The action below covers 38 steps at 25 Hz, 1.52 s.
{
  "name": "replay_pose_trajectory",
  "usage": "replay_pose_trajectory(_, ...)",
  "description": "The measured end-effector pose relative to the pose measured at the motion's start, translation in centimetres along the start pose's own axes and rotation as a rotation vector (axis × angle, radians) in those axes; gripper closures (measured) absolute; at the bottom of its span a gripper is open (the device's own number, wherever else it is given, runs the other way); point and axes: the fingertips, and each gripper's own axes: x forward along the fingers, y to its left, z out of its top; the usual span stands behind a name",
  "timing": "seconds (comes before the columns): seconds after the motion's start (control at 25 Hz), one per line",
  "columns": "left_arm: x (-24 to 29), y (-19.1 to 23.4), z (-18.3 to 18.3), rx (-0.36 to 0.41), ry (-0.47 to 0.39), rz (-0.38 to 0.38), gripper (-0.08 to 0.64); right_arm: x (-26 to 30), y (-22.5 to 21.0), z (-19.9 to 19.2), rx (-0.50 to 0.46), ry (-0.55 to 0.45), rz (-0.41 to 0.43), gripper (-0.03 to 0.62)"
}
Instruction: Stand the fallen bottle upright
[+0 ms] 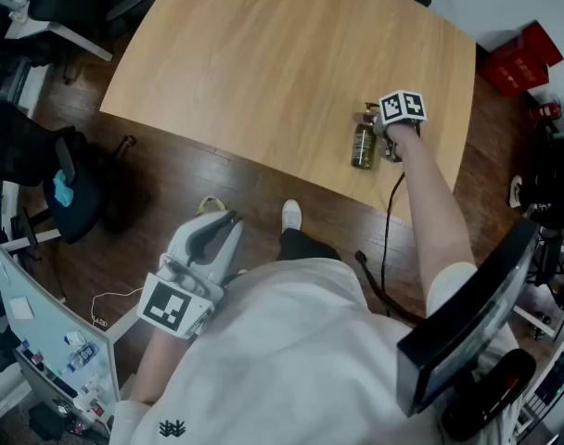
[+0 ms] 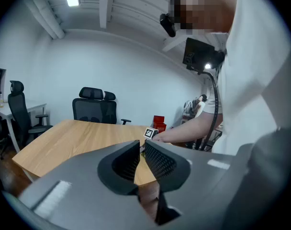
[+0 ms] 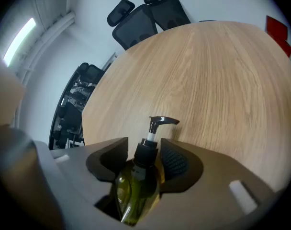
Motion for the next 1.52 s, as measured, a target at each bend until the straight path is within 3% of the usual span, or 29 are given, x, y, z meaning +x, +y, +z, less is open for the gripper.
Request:
replay_pose_trajectory(0.04, 0.4, 0.2, 0.1, -0.002, -0.005, 0.001, 0.529, -0.2, 0.0, 0.4, 0.010, -0.018, 0.002, 0.427)
replay_pose_trajectory(0.16, 1.3, 0.5, 0.4, -0.006, -0.012, -0.004, 0.529, -0.8, 0.3, 1.2, 0.012, -0.072, 0.010, 0.453)
replay_pose_trajectory(0.24, 1.7, 0.4, 0.5, -0.003, -0.009, -0.013, 0.529, -1.8, 1.1, 1.8, -0.040, -0.131, 0.007, 0.457)
replay_pose_trajectory(0.48, 2.9, 0.2, 0.9, 0.013, -0.004, -0.041, 0.528, -7.9, 5.5, 5.4, -0.389, -0.427, -0.098, 0.462)
replay_pose_trajectory(0.76, 2.6, -0.6, 0.8, 0.019, 0.008, -0.069, 0.529, -11.1, 7.8, 3.9, -0.642, -0.660, -0.248, 0.465)
replay_pose_trajectory(0.92, 1.7, -0.2, 0.5, 0.019, 0.001, -0.068, 0.529, -11.0, 8.2, 2.9, -0.665, -0.704, -0.292, 0.463)
replay_pose_trajectory(1.12, -0.3, -0.7, 0.3, 0.036, -0.016, -0.080, 0.529, -10.1, 7.8, 4.2, -0.664, -0.659, -0.332, 0.451)
replay_pose_trajectory(1.24, -2.4, -1.2, -0.4, 0.039, -0.034, -0.072, 0.528, -10.7, 6.6, 4.0, -0.579, -0.651, -0.356, 0.321)
replay_pose_trajectory(1.32, -4.0, -1.1, -1.1, 0.060, -0.052, -0.068, 0.529, -12.5, 5.9, 3.9, -0.518, -0.692, -0.395, 0.305)
replay_pose_trajectory(1.4, -5.6, -0.7, -1.9, 0.096, -0.077, -0.078, 0.529, -14.3, 5.8, 2.5, -0.476, -0.730, -0.430, 0.302)
replay_pose_trajectory(1.52, -9.1, -0.8, -3.0, 0.105, -0.112, -0.102, 0.529, -16.1, 7.4, -3.6, -0.438, -0.739, -0.451, 0.302)
